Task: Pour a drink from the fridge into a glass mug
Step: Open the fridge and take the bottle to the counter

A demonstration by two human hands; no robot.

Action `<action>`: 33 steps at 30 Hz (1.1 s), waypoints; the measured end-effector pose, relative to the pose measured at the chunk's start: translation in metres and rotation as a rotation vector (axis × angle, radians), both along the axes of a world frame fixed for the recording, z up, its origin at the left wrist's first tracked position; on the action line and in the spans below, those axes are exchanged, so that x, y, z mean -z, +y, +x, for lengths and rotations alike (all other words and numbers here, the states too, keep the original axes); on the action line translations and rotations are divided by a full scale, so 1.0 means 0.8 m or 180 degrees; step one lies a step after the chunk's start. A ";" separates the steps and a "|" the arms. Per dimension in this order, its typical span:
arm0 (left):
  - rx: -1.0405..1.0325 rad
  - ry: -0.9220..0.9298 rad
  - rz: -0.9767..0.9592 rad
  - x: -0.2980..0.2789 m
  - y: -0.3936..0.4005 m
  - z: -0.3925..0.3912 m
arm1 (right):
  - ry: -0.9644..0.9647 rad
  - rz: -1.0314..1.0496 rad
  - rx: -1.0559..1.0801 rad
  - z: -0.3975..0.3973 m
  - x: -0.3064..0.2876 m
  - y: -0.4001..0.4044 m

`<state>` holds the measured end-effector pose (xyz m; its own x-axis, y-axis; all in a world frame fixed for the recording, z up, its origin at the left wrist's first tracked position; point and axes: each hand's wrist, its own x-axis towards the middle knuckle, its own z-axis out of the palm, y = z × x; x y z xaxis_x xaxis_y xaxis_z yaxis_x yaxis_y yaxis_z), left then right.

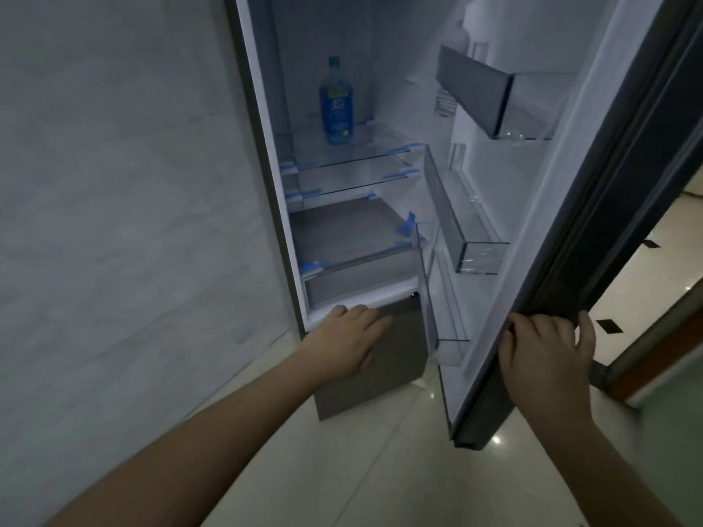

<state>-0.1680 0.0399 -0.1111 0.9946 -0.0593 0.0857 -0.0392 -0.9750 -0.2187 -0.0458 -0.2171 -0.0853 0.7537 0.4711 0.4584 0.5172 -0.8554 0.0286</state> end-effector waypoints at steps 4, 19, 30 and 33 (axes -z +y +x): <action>-0.0427 -0.0180 0.0030 -0.002 0.015 -0.028 | 0.0309 -0.0305 0.0357 -0.023 -0.013 0.015; -0.1107 -0.0313 0.0233 -0.060 0.092 0.005 | 0.0185 0.0089 -0.1116 -0.001 -0.073 0.152; -0.1298 -0.0582 0.0457 -0.143 0.148 0.127 | 0.0265 0.0221 -0.1391 0.138 -0.114 0.252; -0.1419 -0.0694 0.0462 -0.163 0.165 0.157 | 0.0396 0.0385 -0.1423 0.167 -0.118 0.285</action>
<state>-0.0422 0.1718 0.0189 0.8858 0.3396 0.3162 0.4348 -0.8456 -0.3098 0.0878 0.0111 0.0093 0.5419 0.7104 0.4491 0.8284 -0.5417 -0.1428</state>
